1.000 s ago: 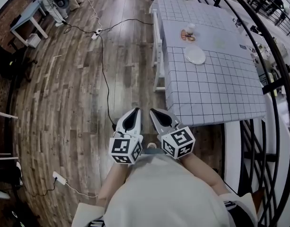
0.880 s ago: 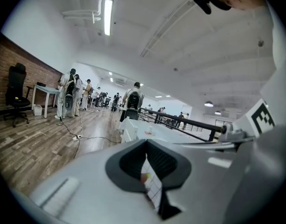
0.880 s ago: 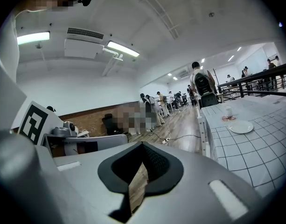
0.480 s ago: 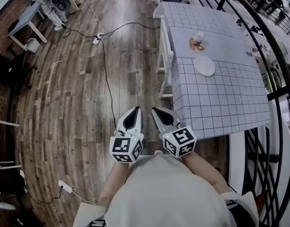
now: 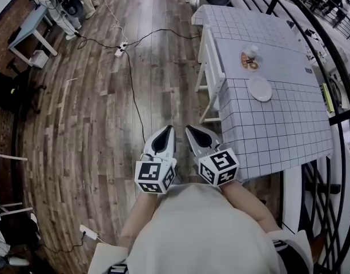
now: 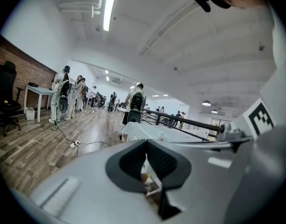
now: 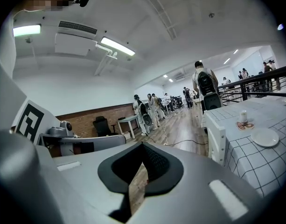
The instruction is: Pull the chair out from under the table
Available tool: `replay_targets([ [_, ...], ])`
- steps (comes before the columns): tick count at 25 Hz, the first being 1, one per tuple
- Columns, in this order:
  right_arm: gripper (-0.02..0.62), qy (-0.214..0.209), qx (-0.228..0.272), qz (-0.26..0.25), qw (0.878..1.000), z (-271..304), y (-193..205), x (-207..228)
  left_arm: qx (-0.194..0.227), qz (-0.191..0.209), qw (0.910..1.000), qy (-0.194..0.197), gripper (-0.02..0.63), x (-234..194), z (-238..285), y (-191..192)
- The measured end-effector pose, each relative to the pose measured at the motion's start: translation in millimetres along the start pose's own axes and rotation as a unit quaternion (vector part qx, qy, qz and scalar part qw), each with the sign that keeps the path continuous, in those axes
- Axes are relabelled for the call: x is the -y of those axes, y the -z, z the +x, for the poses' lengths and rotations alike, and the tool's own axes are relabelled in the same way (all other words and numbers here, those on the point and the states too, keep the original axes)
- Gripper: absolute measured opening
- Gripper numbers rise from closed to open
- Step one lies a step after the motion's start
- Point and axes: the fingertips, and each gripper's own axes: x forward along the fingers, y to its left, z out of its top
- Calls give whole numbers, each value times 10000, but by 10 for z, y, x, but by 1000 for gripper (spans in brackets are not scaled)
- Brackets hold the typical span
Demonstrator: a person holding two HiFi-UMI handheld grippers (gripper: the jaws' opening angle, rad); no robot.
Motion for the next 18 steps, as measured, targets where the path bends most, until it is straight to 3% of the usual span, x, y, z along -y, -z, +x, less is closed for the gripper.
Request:
replay_targets([
  [18, -3, 615, 184, 165, 9978, 1026, -262, -46, -169, 190, 9981, 569, 11, -961, 521, -360],
])
